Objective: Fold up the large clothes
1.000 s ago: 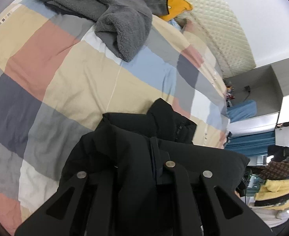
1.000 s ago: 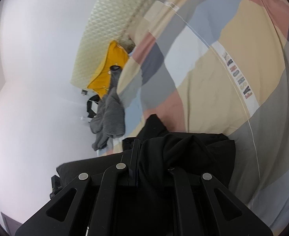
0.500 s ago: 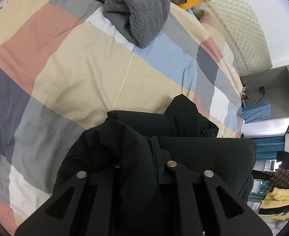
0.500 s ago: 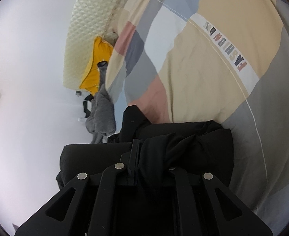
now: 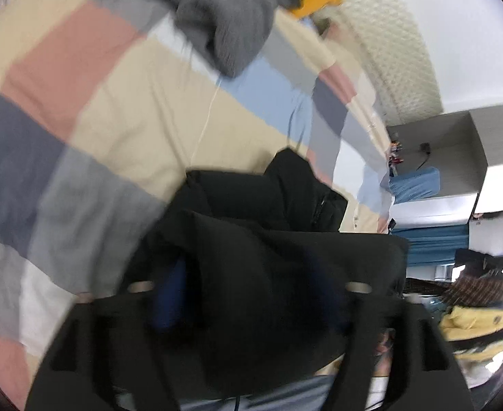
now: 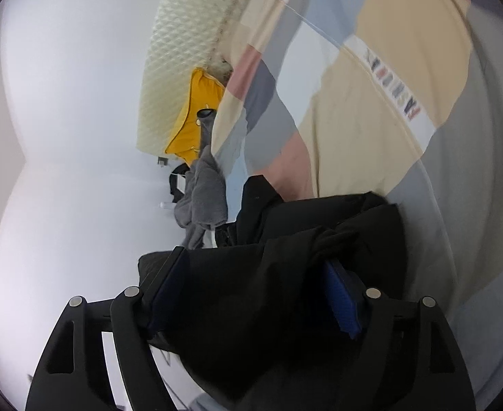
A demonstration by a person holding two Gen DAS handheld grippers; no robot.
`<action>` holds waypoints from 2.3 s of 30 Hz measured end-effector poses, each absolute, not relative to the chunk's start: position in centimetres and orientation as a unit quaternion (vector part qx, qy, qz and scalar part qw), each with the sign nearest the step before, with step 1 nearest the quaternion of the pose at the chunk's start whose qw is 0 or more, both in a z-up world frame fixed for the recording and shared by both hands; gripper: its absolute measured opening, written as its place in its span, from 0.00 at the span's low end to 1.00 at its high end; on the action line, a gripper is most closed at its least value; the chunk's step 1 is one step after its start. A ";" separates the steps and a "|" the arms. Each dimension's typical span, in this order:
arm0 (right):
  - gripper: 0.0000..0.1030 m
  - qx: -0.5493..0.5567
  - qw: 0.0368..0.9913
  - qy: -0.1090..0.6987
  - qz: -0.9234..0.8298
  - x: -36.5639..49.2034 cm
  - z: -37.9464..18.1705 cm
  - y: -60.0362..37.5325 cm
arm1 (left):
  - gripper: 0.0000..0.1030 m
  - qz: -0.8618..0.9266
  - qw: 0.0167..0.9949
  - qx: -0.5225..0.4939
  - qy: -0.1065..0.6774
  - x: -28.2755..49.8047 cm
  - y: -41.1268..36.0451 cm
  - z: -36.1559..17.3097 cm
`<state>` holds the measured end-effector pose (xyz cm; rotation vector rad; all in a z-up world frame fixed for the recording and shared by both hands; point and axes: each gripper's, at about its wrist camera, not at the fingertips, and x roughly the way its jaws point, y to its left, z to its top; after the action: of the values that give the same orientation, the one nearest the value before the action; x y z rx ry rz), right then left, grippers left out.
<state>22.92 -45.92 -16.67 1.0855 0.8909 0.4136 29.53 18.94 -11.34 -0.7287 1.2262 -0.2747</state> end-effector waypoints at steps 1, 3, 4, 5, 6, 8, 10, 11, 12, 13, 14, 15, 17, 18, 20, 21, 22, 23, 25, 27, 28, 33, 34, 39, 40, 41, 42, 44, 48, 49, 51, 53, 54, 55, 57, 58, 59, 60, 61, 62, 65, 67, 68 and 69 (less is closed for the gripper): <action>0.74 0.480 0.757 0.408 0.174 22.4 -15.8 -46.2 | 0.79 -0.127 0.770 -0.307 0.545 28.9 19.2 -9.8; 0.74 0.456 0.780 0.402 0.148 21.6 -13.9 -46.9 | 0.79 -0.121 0.804 -0.262 0.520 27.7 19.1 -7.5; 0.74 0.438 0.798 0.395 0.127 21.0 -12.5 -47.2 | 0.79 -0.112 0.827 -0.231 0.500 26.7 18.8 -6.0; 0.74 0.415 0.816 0.389 0.107 20.5 -11.1 -47.4 | 0.79 -0.107 0.846 -0.205 0.480 25.9 18.4 -4.9; 0.74 0.380 0.838 0.384 0.078 19.9 -9.3 -47.2 | 0.79 -0.105 0.863 -0.183 0.459 24.9 17.9 -3.8; 0.74 0.323 0.871 0.367 0.045 18.9 -6.4 -46.3 | 0.79 -0.112 0.890 -0.153 0.416 22.7 16.4 -1.7; 0.74 0.279 0.896 0.344 0.044 18.0 -3.9 -44.5 | 0.79 -0.126 0.902 -0.129 0.393 20.9 14.3 -0.6; 0.74 0.262 0.904 0.334 0.048 17.6 -3.0 -43.5 | 0.79 -0.132 0.907 -0.106 0.385 19.9 12.5 -0.3; 0.75 0.246 0.912 0.323 0.052 17.1 -2.1 -42.4 | 0.79 -0.136 0.911 -0.084 0.381 19.1 10.9 -0.2; 0.76 0.229 0.920 0.315 0.054 16.8 -1.4 -41.0 | 0.79 -0.144 0.914 -0.069 0.373 18.0 8.8 -0.4; 0.76 0.213 0.923 0.314 0.059 16.8 -1.0 -39.6 | 0.79 -0.152 0.915 -0.066 0.367 17.4 7.7 -0.6; 0.77 0.199 0.926 0.314 0.067 17.0 -0.7 -38.1 | 0.79 -0.159 0.915 -0.066 0.364 17.0 6.7 -0.9; 0.78 0.175 0.929 0.315 0.083 17.3 -0.8 -35.6 | 0.79 -0.155 0.917 -0.060 0.363 17.2 4.2 -2.5; 0.78 0.158 0.930 0.320 0.088 17.7 -1.2 -34.2 | 0.79 -0.145 0.921 -0.051 0.359 17.6 3.2 -3.1; 0.78 0.120 0.932 0.328 0.095 18.5 -2.8 -31.2 | 0.79 -0.123 0.929 -0.024 0.348 18.7 1.2 -4.9; 0.78 0.104 0.930 0.336 0.106 19.1 -4.1 -29.5 | 0.79 -0.116 0.930 -0.017 0.349 19.2 0.6 -5.7; 0.78 0.095 0.927 0.343 0.114 19.4 -5.2 -28.5 | 0.79 -0.110 0.930 -0.011 0.352 19.9 0.0 -6.5; 0.78 0.085 0.924 0.352 0.123 19.9 -6.4 -27.5 | 0.79 -0.099 0.928 -0.006 0.361 21.0 -0.5 -7.7; 0.78 0.062 0.916 0.374 0.132 21.0 -9.1 -25.4 | 0.79 -0.090 0.920 -0.013 0.381 22.8 -0.8 -9.5; 0.78 0.050 0.911 0.389 0.130 22.0 -11.4 -24.3 | 0.79 -0.084 0.912 -0.017 0.402 24.6 -0.9 -11.5; 0.78 0.050 0.909 0.393 0.131 22.1 -12.2 -24.2 | 0.79 -0.079 0.910 -0.013 0.408 25.3 -0.9 -12.2; 0.85 0.043 0.910 0.395 0.119 23.9 -14.8 -23.6 | 0.79 -0.074 0.911 -0.013 0.406 26.4 -1.7 -14.2; 0.87 0.041 0.911 0.394 0.115 24.4 -15.1 -23.6 | 0.80 -0.074 0.910 -0.012 0.407 26.8 -1.9 -14.4; 0.94 0.035 0.915 0.390 0.101 26.8 -16.2 -23.4 | 0.82 -0.075 0.907 -0.007 0.414 29.2 -2.8 -15.7; 0.95 0.033 0.915 0.390 0.099 27.2 -16.4 -23.5 | 0.83 -0.075 0.907 -0.006 0.415 29.6 -2.9 -15.9; 0.96 0.034 0.915 0.391 0.098 27.6 -16.6 -23.5 | 0.83 -0.074 0.906 -0.005 0.416 30.1 -3.0 -16.1; 0.97 0.037 0.914 0.392 0.096 28.2 -16.8 -23.6 | 0.84 -0.074 0.906 -0.004 0.417 30.6 -3.2 -16.4; 0.98 0.041 0.914 0.394 0.091 29.0 -17.2 -23.7 | 0.84 -0.077 0.903 -0.007 0.423 31.5 -3.3 -16.7; 1.00 0.053 0.910 0.400 0.092 30.2 -18.0 -24.1 | 0.85 -0.095 0.898 -0.028 0.429 32.4 -2.8 -17.5; 1.00 0.055 0.910 0.400 0.094 30.2 -18.1 -24.0 | 0.85 -0.102 0.897 -0.033 0.430 32.3 -2.5 -17.8; 1.00 0.052 0.911 0.397 0.094 30.1 -18.4 -23.8 | 0.85 -0.106 0.895 -0.040 0.432 32.3 -2.3 -18.0; 1.00 0.050 0.912 0.395 0.096 30.1 -18.6 -23.7 | 0.86 -0.107 0.896 -0.038 0.430 32.2 -2.3 -18.1; 1.00 0.052 0.912 0.395 0.097 30.3 -18.7 -23.7 | 0.86 -0.107 0.896 -0.036 0.430 32.3 -2.3 -18.2; 1.00 0.052 0.912 0.394 0.099 30.6 -18.9 -23.6 | 0.86 -0.107 0.895 -0.038 0.432 32.5 -2.4 -18.4; 1.00 0.054 0.912 0.393 0.101 31.4 -19.3 -23.7 | 0.89 -0.122 0.892 -0.051 0.432 32.8 -2.1 -18.8; 1.00 0.058 0.912 0.394 0.103 31.8 -19.4 -23.7 | 0.89 -0.122 0.891 -0.056 0.433 32.9 -1.9 -19.0; 1.00 0.059 0.911 0.395 0.105 32.2 -19.5 -23.6 | 0.89 -0.121 0.891 -0.058 0.434 33.2 -1.8 -19.0; 1.00 0.058 0.910 0.396 0.106 32.5 -19.6 -23.5 | 0.89 -0.120 0.891 -0.059 0.434 33.3 -1.8 -19.0; 1.00 0.056 0.910 0.398 0.106 32.7 -19.7 -23.3 | 0.89 -0.119 0.891 -0.058 0.434 33.3 -1.8 -19.0; 1.00 0.056 0.909 0.398 0.106 32.7 -19.7 -23.3 | 0.89 -0.117 0.892 -0.052 0.434 33.2 -2.0 -18.9; 1.00 0.059 0.913 0.390 0.107 31.9 -19.3 -23.5 | 0.89 -0.120 0.895 -0.042 0.427 32.4 -1.9 -18.5; 1.00 0.060 0.914 0.384 0.116 31.0 -18.8 -23.8 | 0.90 -0.116 0.900 -0.034 0.419 31.7 -1.4 -18.0; 1.00 0.059 0.914 0.383 0.119 30.6 -18.4 -23.9 | 0.90 -0.100 0.905 -0.023 0.412 31.2 -0.9 -17.6; 1.00 0.057 0.915 0.381 0.120 30.3 -18.1 -24.0 | 0.90 -0.086 0.910 -0.012 0.406 31.0 -0.6 -17.2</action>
<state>30.31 -24.00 -18.15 0.1171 0.7841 0.2477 30.96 -0.57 -17.24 -0.0249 0.8369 -0.1764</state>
